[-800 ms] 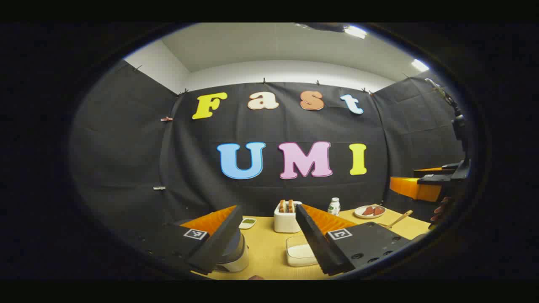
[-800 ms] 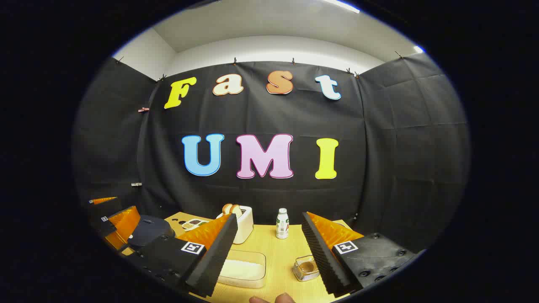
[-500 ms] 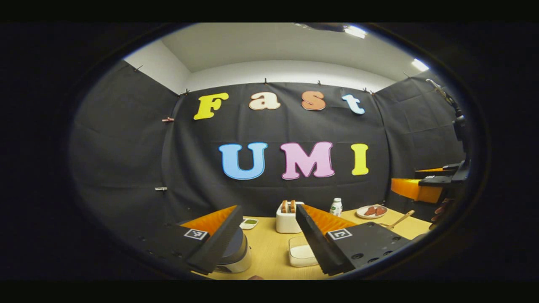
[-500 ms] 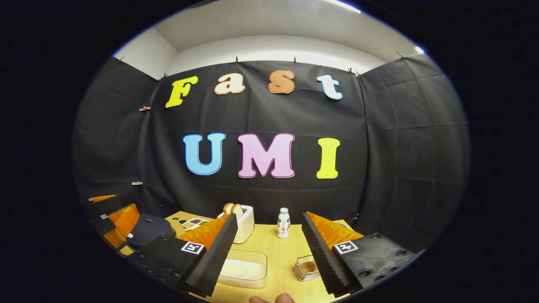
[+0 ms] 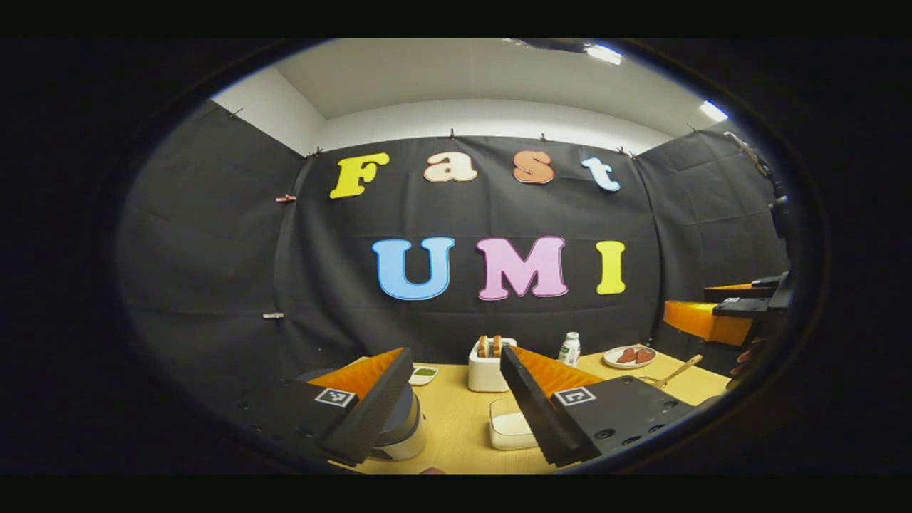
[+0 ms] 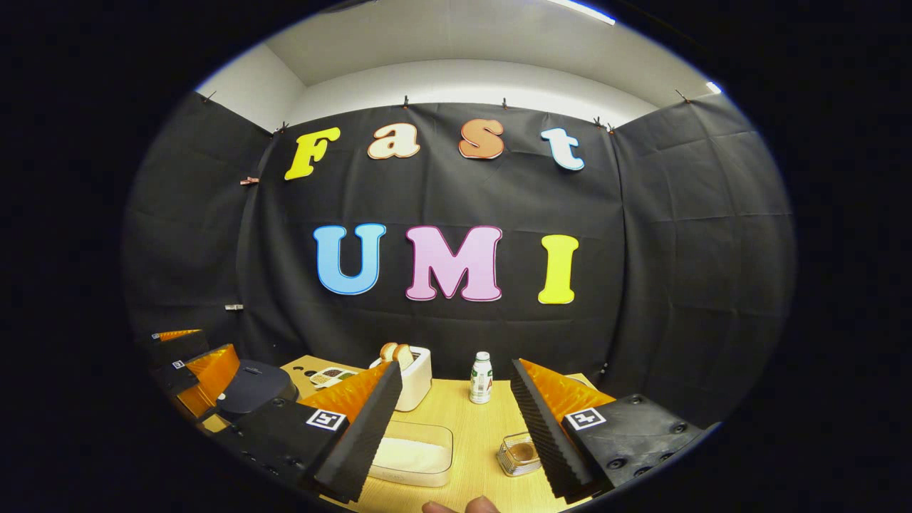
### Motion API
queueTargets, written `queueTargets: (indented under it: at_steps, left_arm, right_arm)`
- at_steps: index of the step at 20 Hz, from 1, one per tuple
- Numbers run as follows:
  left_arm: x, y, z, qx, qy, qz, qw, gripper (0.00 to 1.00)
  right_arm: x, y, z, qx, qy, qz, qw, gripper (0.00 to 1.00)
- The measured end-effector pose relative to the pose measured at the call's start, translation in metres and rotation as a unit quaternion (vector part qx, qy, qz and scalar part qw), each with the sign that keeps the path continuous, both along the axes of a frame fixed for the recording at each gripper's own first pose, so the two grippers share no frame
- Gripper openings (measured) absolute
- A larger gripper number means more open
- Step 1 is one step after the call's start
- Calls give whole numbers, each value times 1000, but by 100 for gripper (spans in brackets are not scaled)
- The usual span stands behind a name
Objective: Close the left gripper, press the button to open the rice cooker; take a wooden spoon from the chopstick holder with the right hand, scoop a spoonful of rice and pour it into the rice cooker, then put the wooden spoon back into the chopstick holder.
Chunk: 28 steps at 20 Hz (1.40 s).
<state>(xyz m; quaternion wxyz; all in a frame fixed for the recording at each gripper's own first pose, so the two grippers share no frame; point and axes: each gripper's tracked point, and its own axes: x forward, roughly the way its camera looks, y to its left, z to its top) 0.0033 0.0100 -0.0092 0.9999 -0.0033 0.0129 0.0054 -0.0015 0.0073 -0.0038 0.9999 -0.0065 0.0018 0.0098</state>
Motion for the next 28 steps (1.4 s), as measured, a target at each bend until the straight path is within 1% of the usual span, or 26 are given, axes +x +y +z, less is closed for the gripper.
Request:
queueTargets:
  at_steps: [4, 6, 7, 9, 11, 12, 13, 14, 16, 17, 18, 19, 21, 23, 24, 26, 28]
  left_arm:
    - [1, 5, -2, 2, 1, 6, 1000, 84]
    - [4, 6, -5, 0, 8, 9, 1000, 81]
    - [4, 9, -7, -1, 11, 11, 1000, 78]
    - [6, 14, -6, -2, 11, 19, 1000, 76]
    - [8, 19, -8, 1, 12, 27, 1000, 73]
    - [9, 20, -9, -1, 14, 28, 1000, 74]
    - [10, 22, -10, -2, 17, 31, 999, 70]
    - [11, 25, -15, -5, 22, 34, 999, 68]
    - [12, 29, -20, -9, 29, 37, 999, 59]
    - [14, 35, -22, -10, 32, 45, 998, 52]
    - [15, 40, -25, -11, 36, 52, 998, 48]
    - [16, 43, -29, -15, 40, 53, 998, 41]
    - [17, 54, -36, -16, 49, 66, 996, 35]
    - [18, 68, -42, -14, 59, 77, 995, 22]
    - [20, 73, -48, -12, 66, 82, 994, 20]
    - [20, 87, -55, -8, 75, 92, 993, 11]
    - [22, 105, -63, -3, 85, 105, 991, 10]
  right_arm:
    - [0, 0, -1, -1, 2, 2, 1000, 95]
    - [1, 0, -1, -2, 1, 2, 1000, 95]
    - [1, 1, -1, -2, 0, 4, 1000, 95]
    - [2, 2, -1, -2, 0, 6, 1000, 95]
    - [3, 7, -1, -1, -1, 13, 1000, 95]
    - [3, 8, -2, -1, -1, 14, 1000, 96]
    - [4, 8, -3, -3, 0, 15, 1000, 95]
    - [4, 10, -3, -4, 2, 17, 1000, 95]
    - [6, 12, -5, -6, 4, 19, 1000, 95]
    - [6, 14, -6, -7, 4, 21, 1000, 95]
    - [6, 15, -5, -8, 4, 22, 1000, 95]
    - [7, 16, -7, -8, 5, 24, 1000, 95]
    - [8, 19, -8, -11, 6, 27, 1000, 95]
    - [9, 23, -7, -12, 5, 30, 999, 95]
    - [10, 24, -7, -12, 4, 31, 999, 95]
    - [10, 28, -8, -14, 4, 34, 999, 95]
    - [11, 31, -10, -15, 6, 36, 999, 95]
